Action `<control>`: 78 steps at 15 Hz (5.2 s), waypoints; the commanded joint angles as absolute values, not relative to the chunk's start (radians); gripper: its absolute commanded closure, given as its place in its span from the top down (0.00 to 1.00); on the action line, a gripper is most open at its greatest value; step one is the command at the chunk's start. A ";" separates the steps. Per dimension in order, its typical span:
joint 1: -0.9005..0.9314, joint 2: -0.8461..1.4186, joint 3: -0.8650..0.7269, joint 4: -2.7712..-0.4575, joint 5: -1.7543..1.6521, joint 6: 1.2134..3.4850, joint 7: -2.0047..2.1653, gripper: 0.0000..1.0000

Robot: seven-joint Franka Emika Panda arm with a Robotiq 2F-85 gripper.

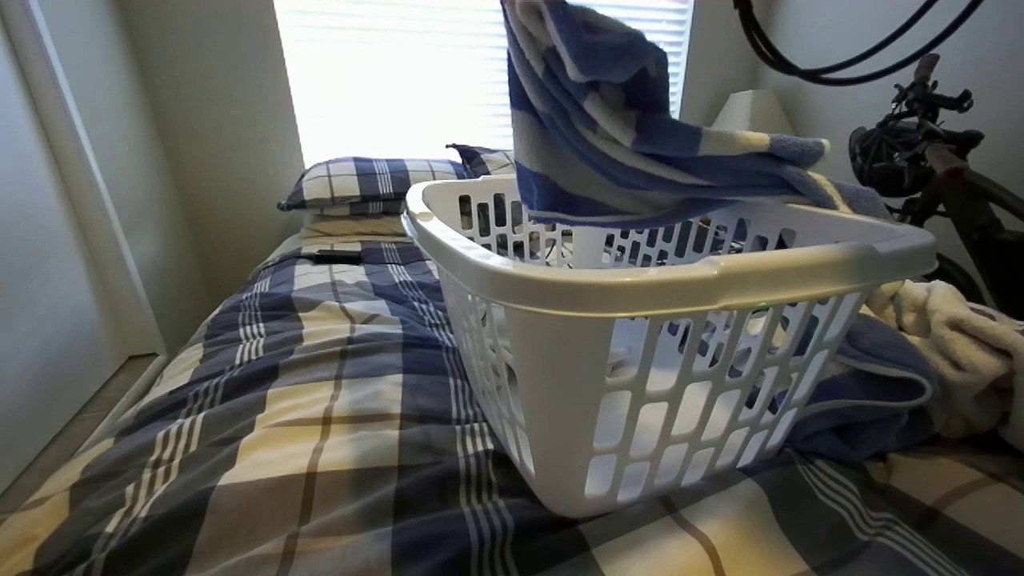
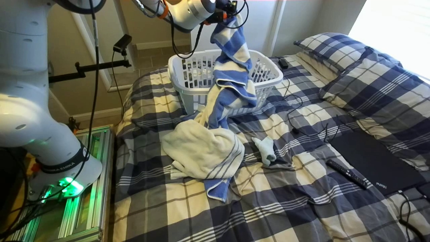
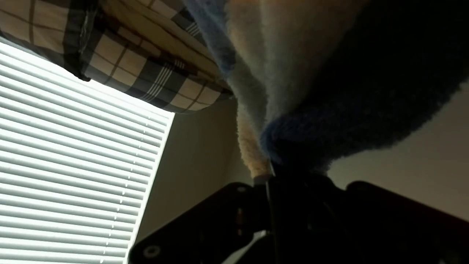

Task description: Remove the white and blue towel from the bed and put it on the table

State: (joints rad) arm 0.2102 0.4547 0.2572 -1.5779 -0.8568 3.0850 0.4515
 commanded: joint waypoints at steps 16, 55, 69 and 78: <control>-0.312 0.149 0.786 -1.869 -0.287 2.864 -0.316 1.00; -0.179 -0.212 -0.158 -2.216 0.459 1.919 -1.379 1.00; -0.086 -0.058 -0.168 -2.470 0.709 2.299 -1.804 1.00; -0.071 0.072 -0.097 -2.433 1.006 2.393 -2.220 1.00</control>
State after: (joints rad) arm -0.0629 0.0169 -0.1117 -2.4567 0.9269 2.3639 -2.1034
